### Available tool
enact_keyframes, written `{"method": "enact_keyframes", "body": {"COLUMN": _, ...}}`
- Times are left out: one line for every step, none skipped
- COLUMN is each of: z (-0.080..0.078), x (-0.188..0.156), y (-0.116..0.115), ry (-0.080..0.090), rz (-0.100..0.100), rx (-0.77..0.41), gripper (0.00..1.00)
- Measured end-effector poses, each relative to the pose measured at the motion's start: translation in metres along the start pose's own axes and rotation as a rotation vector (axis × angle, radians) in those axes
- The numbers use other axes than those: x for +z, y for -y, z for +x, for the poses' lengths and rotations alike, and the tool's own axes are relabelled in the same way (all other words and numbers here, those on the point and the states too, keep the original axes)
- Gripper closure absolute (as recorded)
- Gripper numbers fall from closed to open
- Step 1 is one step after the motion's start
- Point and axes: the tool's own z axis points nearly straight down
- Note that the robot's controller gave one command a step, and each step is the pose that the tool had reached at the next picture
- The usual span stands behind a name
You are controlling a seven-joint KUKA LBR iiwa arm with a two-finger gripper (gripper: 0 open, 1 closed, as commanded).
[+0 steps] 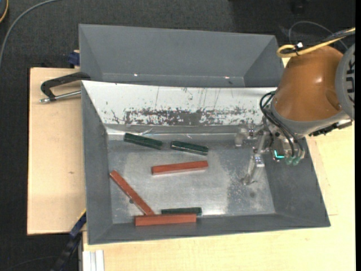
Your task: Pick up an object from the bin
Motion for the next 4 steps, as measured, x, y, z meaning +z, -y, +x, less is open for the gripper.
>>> {"method": "enact_keyframes", "body": {"z": -0.037, "x": 0.115, "y": -0.045, "ry": 0.005, "rz": -0.001, "rx": -0.022, "gripper": 0.0}}
{"method": "enact_keyframes", "body": {"z": -0.041, "x": 0.112, "y": -0.104, "ry": 0.014, "rz": 0.001, "rx": -0.49, "gripper": 0.0}}
{"method": "enact_keyframes", "body": {"z": -0.043, "x": 0.108, "y": -0.102, "ry": 0.018, "rz": 0.003, "rx": -0.487, "gripper": 1.0}}
{"method": "enact_keyframes", "body": {"z": -0.041, "x": 0.111, "y": -0.102, "ry": 0.012, "rz": 0.002, "rx": -0.487, "gripper": 0.0}}
